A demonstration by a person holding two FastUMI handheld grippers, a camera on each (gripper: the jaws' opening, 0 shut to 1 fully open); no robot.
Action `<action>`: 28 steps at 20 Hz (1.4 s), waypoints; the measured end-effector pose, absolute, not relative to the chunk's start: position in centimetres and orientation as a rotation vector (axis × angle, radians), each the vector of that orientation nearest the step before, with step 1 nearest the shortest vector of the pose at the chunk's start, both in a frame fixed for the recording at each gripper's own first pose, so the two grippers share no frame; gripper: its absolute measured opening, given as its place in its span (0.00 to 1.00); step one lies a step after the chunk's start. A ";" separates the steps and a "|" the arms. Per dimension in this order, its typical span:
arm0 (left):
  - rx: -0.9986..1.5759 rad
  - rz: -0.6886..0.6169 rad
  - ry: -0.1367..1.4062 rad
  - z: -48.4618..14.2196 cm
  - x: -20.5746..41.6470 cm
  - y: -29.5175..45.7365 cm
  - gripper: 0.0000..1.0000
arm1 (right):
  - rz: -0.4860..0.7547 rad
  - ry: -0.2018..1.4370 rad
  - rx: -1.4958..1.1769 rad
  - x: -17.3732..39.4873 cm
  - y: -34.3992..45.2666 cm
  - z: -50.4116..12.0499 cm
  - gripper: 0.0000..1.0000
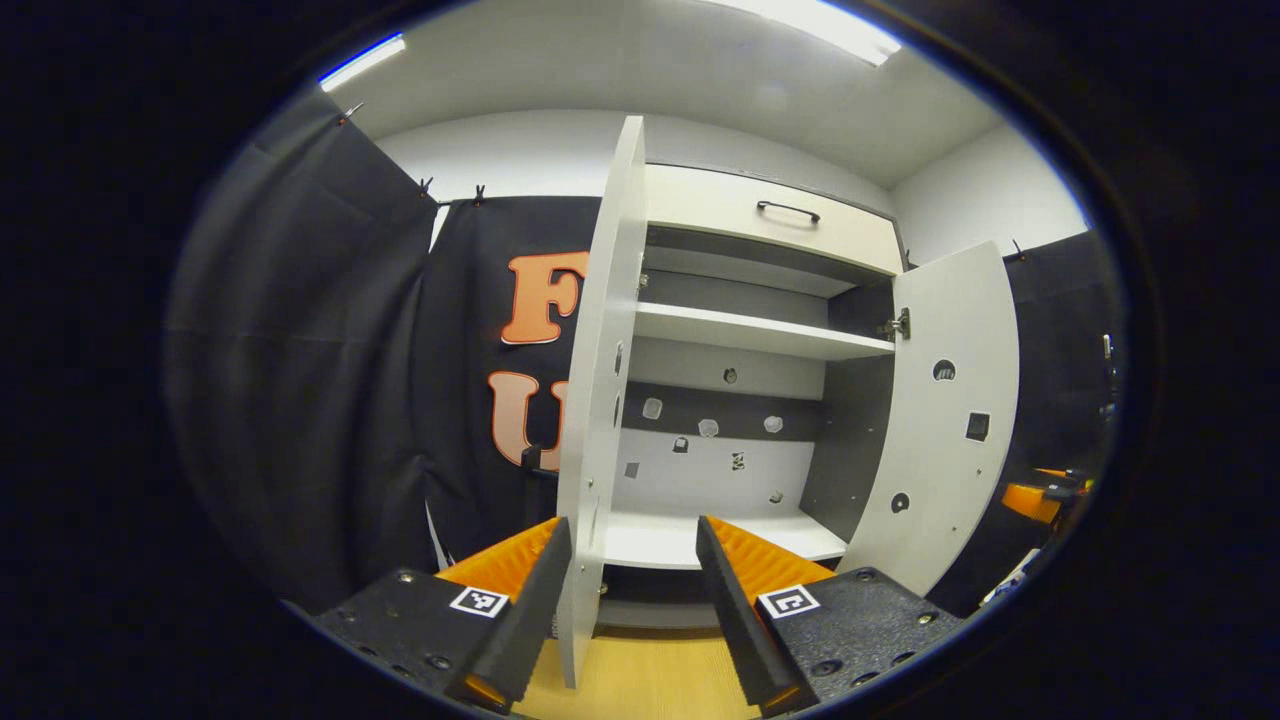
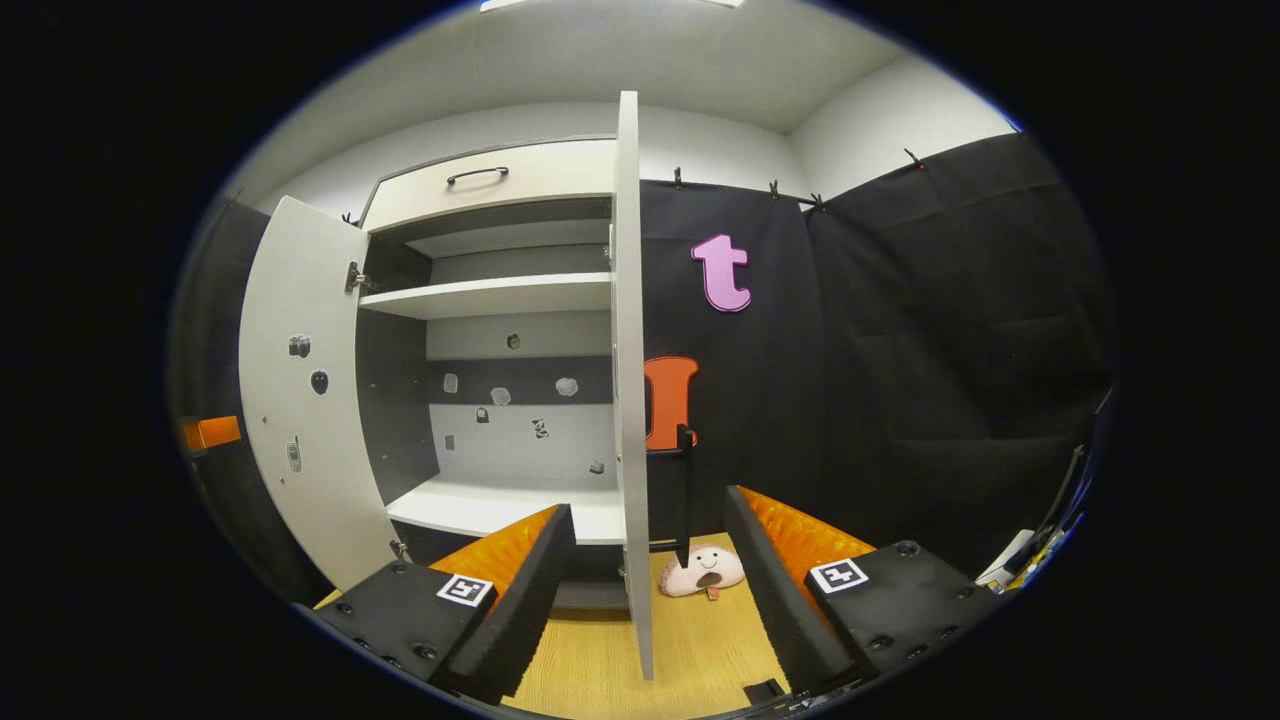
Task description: Open the right door of the double-door shoe cabinet with the right hand, and open the left door with the left hand.
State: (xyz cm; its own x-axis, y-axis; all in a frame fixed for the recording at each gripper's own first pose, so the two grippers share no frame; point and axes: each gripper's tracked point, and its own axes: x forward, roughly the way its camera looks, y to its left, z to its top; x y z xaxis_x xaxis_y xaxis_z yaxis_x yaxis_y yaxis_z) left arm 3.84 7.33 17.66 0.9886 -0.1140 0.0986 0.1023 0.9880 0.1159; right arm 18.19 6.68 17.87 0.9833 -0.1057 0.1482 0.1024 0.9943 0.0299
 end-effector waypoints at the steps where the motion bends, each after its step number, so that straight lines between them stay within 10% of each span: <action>1: 0.113 -0.111 -0.110 17.7 3.8 7.1 0.83 | -0.104 -0.150 0.023 18.2 6.7 17.9 0.99; 28: 0.124 -0.071 -0.101 17.4 3.9 7.5 0.95 | -0.085 -0.142 0.023 18.5 7.0 17.8 0.91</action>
